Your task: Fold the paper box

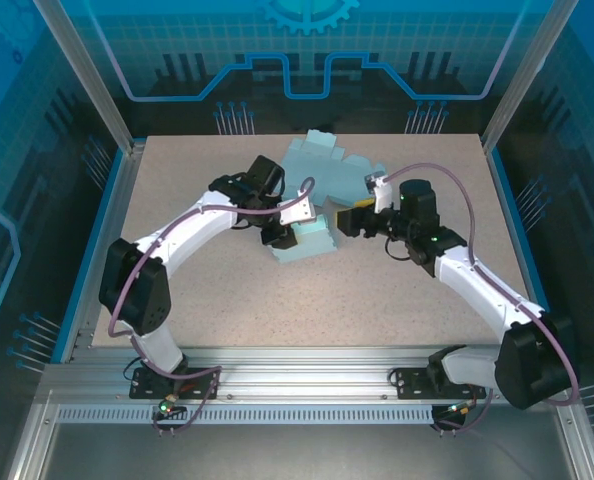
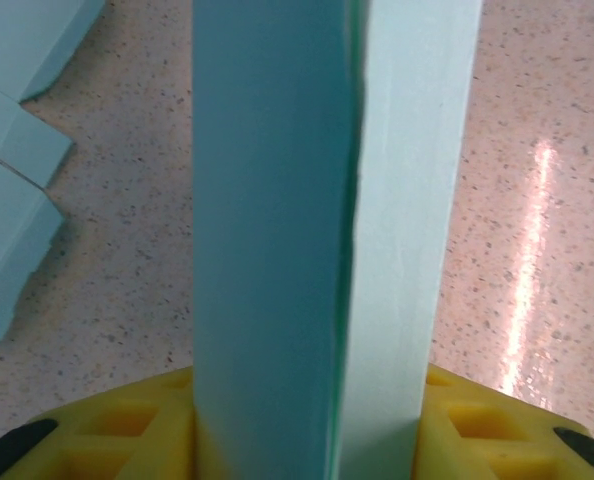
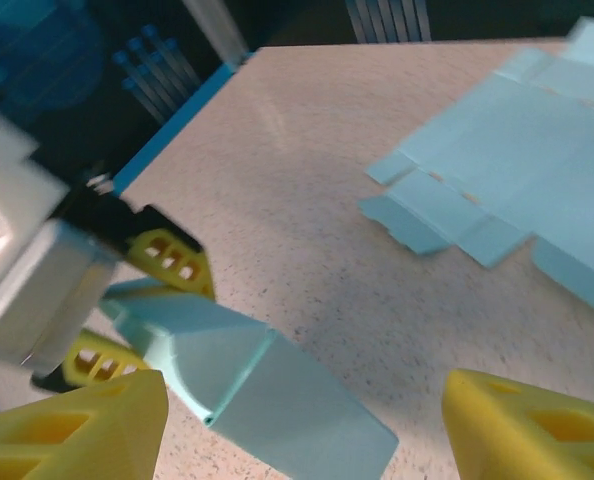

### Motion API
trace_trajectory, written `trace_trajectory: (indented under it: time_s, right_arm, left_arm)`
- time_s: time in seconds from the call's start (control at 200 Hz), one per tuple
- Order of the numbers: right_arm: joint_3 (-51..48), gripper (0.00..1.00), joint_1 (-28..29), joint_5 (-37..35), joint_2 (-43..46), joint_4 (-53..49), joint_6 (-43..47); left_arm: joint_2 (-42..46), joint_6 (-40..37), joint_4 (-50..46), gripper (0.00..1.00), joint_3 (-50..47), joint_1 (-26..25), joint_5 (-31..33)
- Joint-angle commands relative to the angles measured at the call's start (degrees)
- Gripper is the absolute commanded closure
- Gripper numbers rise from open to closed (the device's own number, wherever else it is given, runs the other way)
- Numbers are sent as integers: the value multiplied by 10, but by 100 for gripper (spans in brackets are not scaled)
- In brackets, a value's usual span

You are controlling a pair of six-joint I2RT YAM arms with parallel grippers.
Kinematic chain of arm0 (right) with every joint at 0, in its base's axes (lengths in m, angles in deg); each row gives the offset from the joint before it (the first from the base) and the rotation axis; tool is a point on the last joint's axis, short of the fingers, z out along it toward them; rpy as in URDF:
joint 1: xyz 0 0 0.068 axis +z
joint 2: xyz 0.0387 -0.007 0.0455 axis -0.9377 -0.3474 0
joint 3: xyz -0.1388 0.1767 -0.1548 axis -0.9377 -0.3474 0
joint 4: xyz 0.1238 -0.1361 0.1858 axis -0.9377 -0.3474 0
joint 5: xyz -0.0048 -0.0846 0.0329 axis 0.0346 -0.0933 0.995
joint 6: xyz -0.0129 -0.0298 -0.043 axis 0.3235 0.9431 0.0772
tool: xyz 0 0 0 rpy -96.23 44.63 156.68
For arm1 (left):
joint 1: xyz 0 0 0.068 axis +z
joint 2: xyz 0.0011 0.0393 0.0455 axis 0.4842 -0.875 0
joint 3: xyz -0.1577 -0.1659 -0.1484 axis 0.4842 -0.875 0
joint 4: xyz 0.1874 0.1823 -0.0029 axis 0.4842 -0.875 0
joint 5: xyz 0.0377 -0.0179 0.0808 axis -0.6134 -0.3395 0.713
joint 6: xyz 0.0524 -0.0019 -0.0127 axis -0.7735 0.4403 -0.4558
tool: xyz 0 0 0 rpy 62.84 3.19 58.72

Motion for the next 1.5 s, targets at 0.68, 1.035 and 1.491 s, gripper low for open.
trace_trajectory:
  time_s: [0.68, 1.035, 1.491]
  right_arm:
    - [68, 28, -27, 65, -146, -62, -191]
    - [65, 34, -28, 93, -195, -46, -195]
    - [42, 56, -33, 85, -245, -26, -187]
  left_arm:
    - [-105, -5, -2, 51, 56, -60, 125]
    - [-124, 0, -3, 50, 65, -59, 128]
    - [-141, 12, -9, 50, 70, -51, 131]
